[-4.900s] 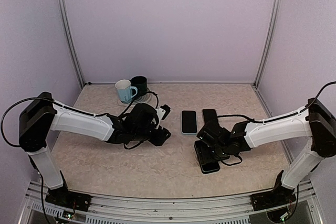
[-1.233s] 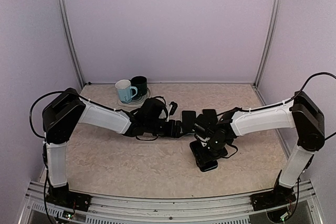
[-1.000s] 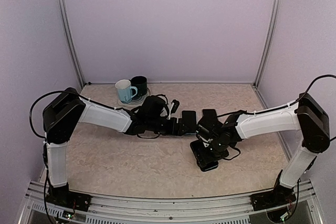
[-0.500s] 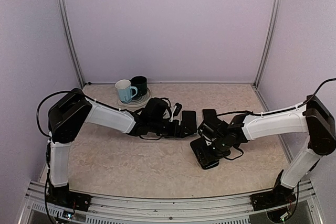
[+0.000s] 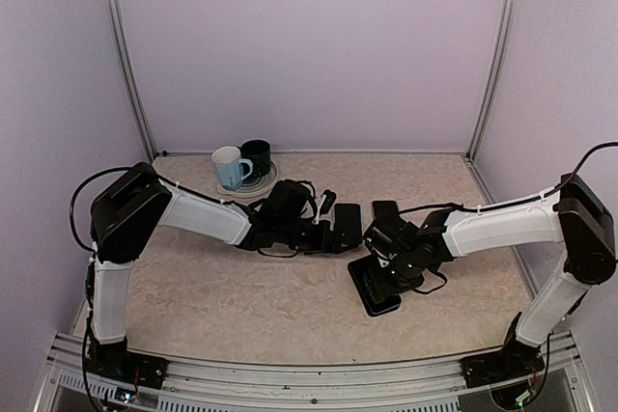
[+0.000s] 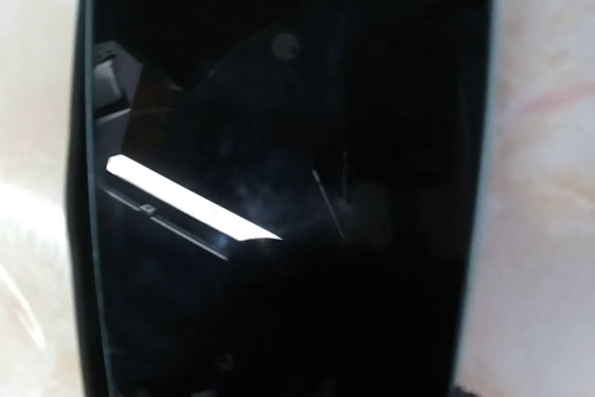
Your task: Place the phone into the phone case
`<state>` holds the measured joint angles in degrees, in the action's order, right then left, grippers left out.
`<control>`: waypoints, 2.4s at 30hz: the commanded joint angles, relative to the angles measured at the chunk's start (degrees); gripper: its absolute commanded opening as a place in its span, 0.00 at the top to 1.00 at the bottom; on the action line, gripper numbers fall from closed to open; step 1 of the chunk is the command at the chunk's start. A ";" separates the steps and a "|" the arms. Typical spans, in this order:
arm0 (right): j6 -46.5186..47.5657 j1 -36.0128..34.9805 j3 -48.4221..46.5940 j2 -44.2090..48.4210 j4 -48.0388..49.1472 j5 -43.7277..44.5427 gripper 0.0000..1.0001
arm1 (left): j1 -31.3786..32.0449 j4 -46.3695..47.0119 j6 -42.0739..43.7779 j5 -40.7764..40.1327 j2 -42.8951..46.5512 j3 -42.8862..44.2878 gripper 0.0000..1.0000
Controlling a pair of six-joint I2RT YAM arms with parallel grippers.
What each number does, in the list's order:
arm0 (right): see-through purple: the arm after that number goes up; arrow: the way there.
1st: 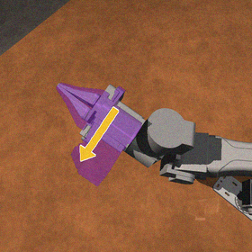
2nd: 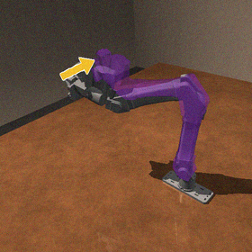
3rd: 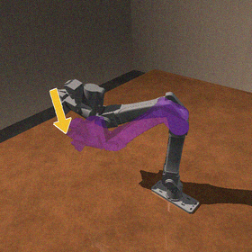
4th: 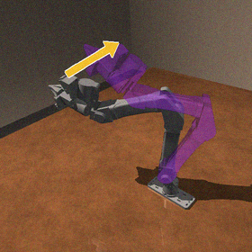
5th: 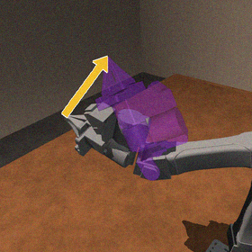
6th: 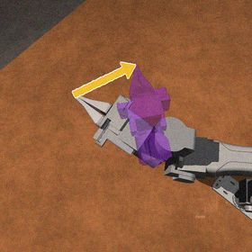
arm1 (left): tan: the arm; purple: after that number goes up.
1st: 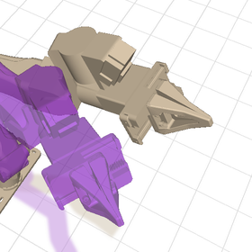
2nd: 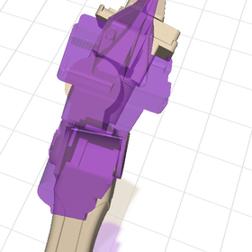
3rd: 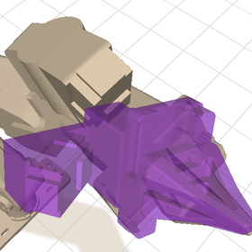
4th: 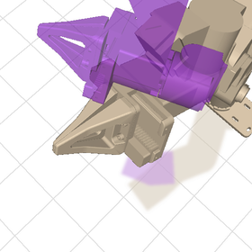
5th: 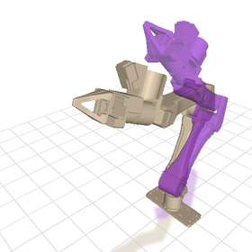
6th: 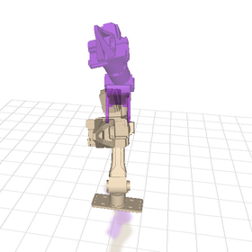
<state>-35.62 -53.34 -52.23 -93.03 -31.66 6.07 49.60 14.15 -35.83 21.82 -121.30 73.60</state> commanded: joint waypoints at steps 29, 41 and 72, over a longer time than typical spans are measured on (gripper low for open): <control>2.62 6.91 1.54 2.78 -5.34 -15.33 0.67 | 7.63 -21.42 23.25 -8.42 3.37 3.05 0.57; 0.05 4.98 3.71 0.32 -0.17 -18.62 1.00 | 9.89 -28.04 27.55 -1.06 -4.44 9.18 0.83; 12.55 13.51 -15.48 -7.70 -4.72 -9.19 0.74 | 2.63 -21.67 20.15 -0.90 1.84 5.82 0.73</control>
<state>-28.10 -40.71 -63.44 -96.33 -39.11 -3.49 53.43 -8.58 -13.10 19.64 -119.00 78.85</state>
